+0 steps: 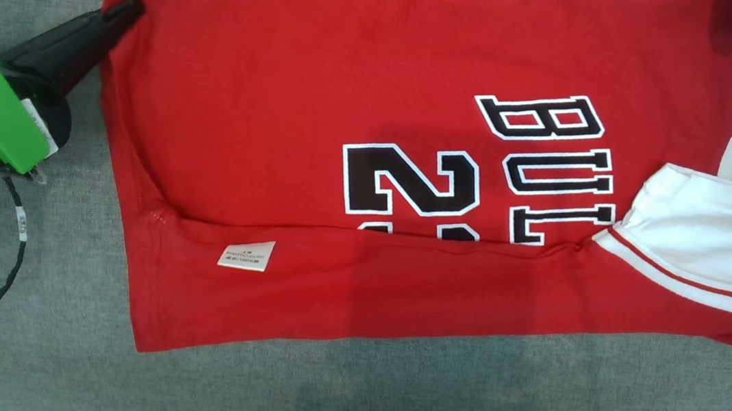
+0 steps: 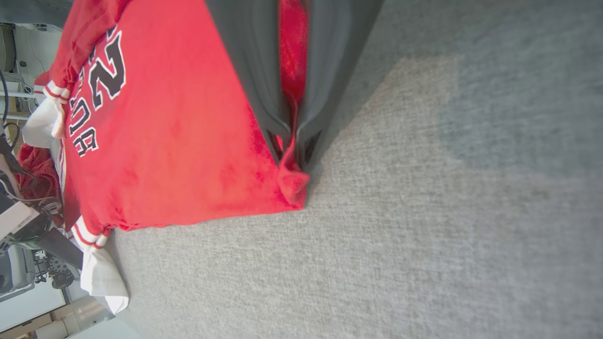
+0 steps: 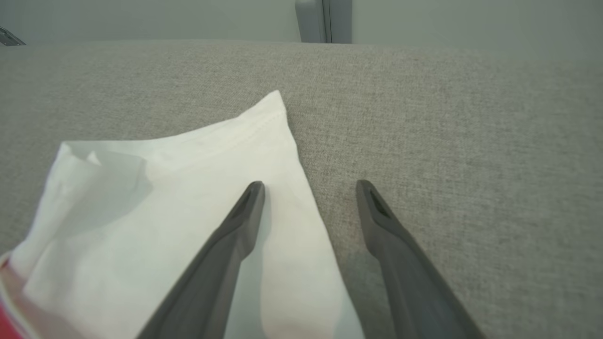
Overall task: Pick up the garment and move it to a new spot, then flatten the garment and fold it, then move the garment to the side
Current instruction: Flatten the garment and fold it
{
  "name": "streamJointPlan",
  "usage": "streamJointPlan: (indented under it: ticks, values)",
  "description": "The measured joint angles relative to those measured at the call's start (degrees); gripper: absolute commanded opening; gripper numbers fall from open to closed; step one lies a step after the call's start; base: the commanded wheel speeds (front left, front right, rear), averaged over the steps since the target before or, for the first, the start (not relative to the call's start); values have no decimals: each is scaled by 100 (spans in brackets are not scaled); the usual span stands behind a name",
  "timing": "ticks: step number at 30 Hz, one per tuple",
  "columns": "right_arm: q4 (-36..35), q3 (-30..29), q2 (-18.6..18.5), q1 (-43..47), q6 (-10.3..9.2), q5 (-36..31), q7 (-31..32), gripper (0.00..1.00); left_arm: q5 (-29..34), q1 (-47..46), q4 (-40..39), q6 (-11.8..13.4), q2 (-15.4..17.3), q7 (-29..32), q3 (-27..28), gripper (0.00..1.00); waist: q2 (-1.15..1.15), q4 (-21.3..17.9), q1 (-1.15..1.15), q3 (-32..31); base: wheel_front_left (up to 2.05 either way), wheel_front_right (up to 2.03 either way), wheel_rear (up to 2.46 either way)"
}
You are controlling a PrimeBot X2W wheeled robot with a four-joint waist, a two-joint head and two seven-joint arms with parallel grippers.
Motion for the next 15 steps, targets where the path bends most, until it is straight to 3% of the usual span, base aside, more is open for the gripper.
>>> streamJointPlan:
  ticks: [15]
  values:
    - [492,82,-41,-522,49,-90,134,100,71,-232,174,-248,-567,129,-326,0,0,438,0,-41,0,0,0]
